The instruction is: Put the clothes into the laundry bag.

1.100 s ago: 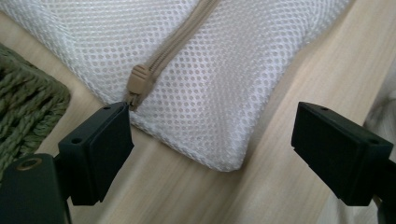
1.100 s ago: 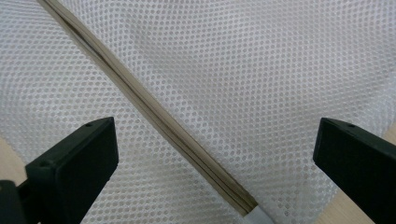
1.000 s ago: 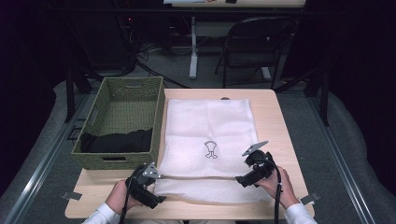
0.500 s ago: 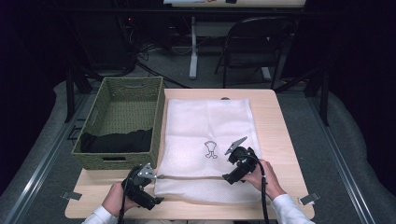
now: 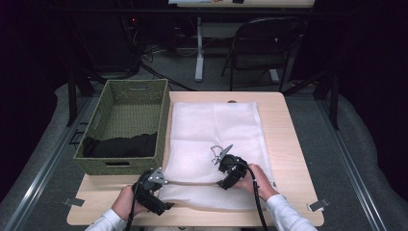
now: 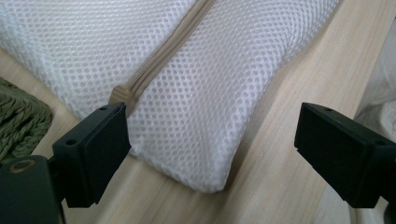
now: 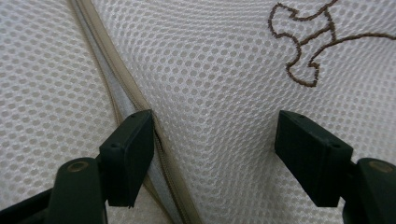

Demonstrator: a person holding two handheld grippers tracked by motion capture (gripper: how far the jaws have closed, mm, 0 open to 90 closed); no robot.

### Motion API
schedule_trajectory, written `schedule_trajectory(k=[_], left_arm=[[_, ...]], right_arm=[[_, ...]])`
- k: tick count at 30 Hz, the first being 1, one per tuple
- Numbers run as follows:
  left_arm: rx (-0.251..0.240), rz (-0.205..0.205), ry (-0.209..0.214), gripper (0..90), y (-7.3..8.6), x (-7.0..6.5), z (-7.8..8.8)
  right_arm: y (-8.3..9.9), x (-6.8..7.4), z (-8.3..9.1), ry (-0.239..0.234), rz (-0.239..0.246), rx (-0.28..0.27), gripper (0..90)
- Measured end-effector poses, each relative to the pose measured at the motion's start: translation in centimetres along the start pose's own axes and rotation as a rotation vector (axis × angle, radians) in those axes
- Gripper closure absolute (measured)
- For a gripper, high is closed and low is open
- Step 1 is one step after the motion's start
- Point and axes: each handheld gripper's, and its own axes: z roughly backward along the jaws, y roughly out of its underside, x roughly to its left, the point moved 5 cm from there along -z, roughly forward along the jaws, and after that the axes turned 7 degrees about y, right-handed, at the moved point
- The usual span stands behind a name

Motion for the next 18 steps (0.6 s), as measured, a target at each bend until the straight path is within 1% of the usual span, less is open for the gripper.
schedule_trajectory(k=[1,2,3,4,5,6,8,10,12,13,14,15,16,17,18], left_arm=[[0.002,-0.001,0.002,10.2,0.0,0.0,0.0],[0.0,-0.001,0.006,10.2,0.0,0.0,-0.1],[-0.001,-0.004,0.006,10.3,-0.1,0.0,-0.1],[-0.001,-0.005,0.006,10.3,-0.1,-0.1,-0.1],[-0.004,-0.003,0.011,10.3,0.0,-0.1,-0.1],[-0.009,0.001,0.017,10.3,0.0,-0.1,-0.1],[-0.001,-0.009,0.018,10.3,0.2,-0.2,-0.1],[-0.002,-0.017,0.022,10.5,0.3,-0.2,-0.2],[0.003,-0.046,0.014,12.3,0.3,-0.2,0.0],[-0.005,-0.052,0.008,13.1,0.3,-0.2,0.1],[-0.024,-0.049,0.012,13.4,0.3,-0.2,0.3],[-0.035,-0.043,0.021,13.6,0.3,-0.2,0.4],[-0.038,-0.045,0.026,14.4,0.4,-0.1,0.5],[-0.036,-0.045,0.023,14.8,0.4,-0.1,0.5],[-0.029,-0.047,0.022,14.7,0.3,-0.1,0.5]], right_arm=[[0.0,0.0,-0.1,-0.016,-0.016,0.008,28.2],[-0.1,-0.1,-0.1,-0.022,-0.017,0.002,29.9],[-0.1,-0.3,-0.1,-0.017,-0.026,0.003,32.4],[-0.2,-0.3,-0.1,-0.014,-0.046,-0.001,36.1],[-0.2,-0.5,-0.1,-0.014,-0.06,-0.014,41.8],[-0.2,-0.8,0.0,-0.015,-0.089,-0.023,45.8],[0.0,-1.2,0.0,-0.019,-0.106,-0.035,50.5],[-0.1,-1.1,0.0,0.005,-0.103,-0.028,53.0],[-0.2,-1.0,0.1,0.026,-0.078,-0.025,58.3],[-0.3,-0.9,0.1,0.031,-0.071,-0.025,65.4],[-0.3,-0.8,0.2,0.037,-0.061,-0.03,71.6],[-0.4,-0.7,0.1,0.062,-0.042,-0.031,76.4],[-0.5,-0.6,0.1,0.055,-0.037,-0.034,80.0],[-0.6,-0.5,0.1,0.057,-0.046,-0.035,83.9],[-0.6,-0.5,0.1,0.07,-0.043,-0.036,85.2]])
